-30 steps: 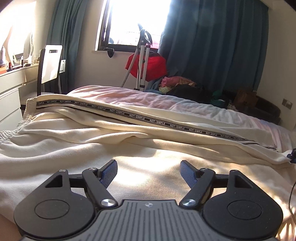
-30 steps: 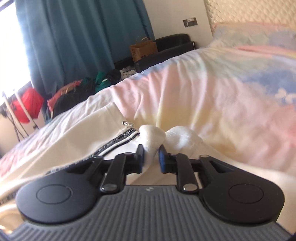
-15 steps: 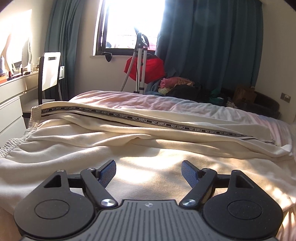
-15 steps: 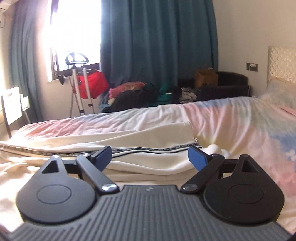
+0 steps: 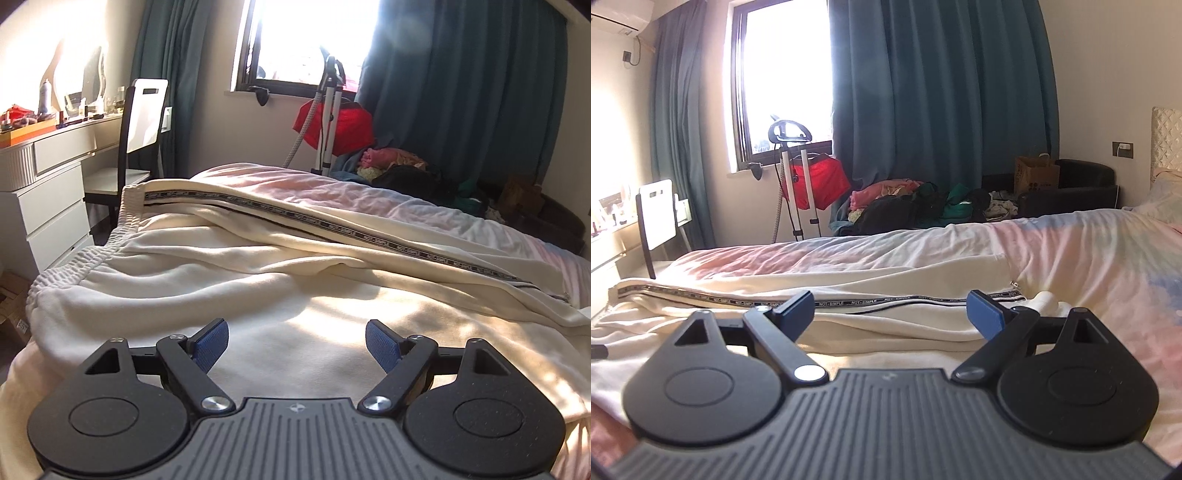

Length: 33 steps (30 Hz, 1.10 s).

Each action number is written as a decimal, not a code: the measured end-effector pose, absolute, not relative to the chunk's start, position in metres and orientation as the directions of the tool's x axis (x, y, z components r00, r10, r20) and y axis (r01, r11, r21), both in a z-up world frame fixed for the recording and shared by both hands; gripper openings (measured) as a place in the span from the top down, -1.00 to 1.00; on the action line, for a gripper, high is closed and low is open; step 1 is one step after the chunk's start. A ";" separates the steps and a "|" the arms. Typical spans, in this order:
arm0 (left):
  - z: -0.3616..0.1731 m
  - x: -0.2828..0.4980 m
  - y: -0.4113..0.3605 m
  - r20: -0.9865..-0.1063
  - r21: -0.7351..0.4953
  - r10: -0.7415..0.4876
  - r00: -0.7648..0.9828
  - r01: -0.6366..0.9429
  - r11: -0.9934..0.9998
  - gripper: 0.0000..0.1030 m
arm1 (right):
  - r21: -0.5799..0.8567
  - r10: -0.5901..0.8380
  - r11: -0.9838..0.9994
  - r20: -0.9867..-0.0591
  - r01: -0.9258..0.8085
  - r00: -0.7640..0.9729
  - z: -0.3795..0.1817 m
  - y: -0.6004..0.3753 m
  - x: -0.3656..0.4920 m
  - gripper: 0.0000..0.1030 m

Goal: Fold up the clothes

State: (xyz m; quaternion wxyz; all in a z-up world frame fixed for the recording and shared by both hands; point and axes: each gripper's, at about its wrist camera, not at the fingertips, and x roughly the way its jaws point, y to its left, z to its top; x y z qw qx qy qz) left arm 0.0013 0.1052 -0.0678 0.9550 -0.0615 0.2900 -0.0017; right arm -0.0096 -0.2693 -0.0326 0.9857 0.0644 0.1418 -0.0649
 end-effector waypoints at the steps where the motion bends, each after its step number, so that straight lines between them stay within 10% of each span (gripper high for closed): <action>1: -0.065 -0.001 0.112 -0.561 -0.123 -0.032 0.827 -0.046 0.991 -0.63 | 0.108 -0.109 0.983 -0.291 0.146 0.950 -0.033 -0.269 -0.009 -0.76; 14: -0.057 0.022 0.203 -0.605 0.002 0.178 0.776 -0.223 0.975 -0.65 | 0.129 -0.156 0.970 -0.310 0.204 0.938 -0.039 -0.278 -0.003 -0.76; 33: -0.064 -0.017 0.248 -0.609 -0.145 0.292 0.737 -0.466 0.873 -0.68 | 0.110 -0.244 0.947 -0.371 0.303 0.896 -0.046 -0.285 0.008 -0.76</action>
